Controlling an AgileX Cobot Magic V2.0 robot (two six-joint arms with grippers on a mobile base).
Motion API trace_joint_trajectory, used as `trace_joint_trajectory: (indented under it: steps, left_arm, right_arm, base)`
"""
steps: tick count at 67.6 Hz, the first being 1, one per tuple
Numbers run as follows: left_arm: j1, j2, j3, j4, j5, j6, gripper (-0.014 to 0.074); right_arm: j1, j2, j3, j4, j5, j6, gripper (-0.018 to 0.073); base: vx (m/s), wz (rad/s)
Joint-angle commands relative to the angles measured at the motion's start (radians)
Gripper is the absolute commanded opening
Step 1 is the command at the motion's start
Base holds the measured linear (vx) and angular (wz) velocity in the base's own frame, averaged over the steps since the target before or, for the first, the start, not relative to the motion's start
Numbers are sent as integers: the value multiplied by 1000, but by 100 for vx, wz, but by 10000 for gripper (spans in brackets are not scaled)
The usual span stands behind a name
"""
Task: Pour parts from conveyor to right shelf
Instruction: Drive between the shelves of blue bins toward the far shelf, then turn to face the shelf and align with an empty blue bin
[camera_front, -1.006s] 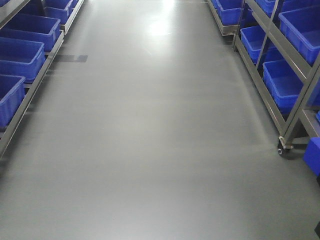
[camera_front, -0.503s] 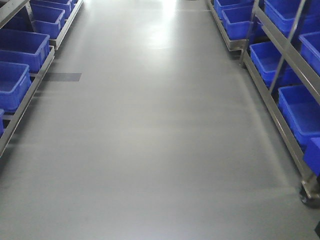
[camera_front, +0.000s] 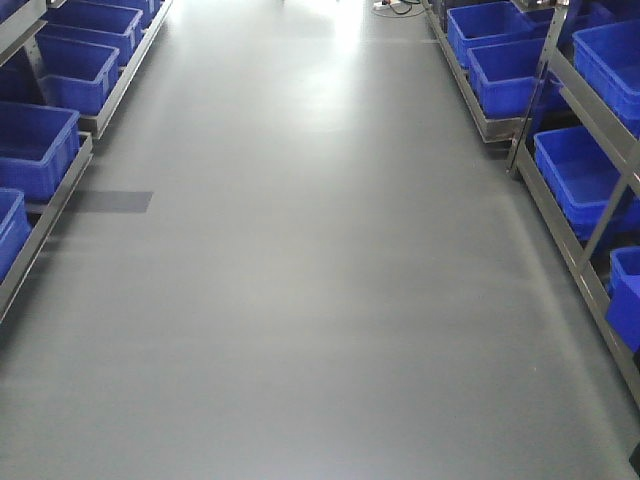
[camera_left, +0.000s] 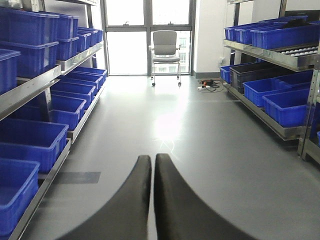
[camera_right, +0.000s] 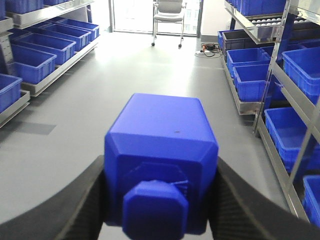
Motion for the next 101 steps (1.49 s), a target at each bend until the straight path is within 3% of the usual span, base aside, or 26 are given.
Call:
trace_joint_trajectory:
  steps: [1, 101]
  left_arm:
    - [-4, -5, -20, -6, -73, -7, -6]
    - [-4, -5, -20, -6, -73, -7, -6]
  right_arm:
    - [-2, 9, -25, 2, -77, -8, -1]
    - [-2, 9, -25, 2, -77, -8, -1]
  base:
    - [67, -5]
    - [63, 5]
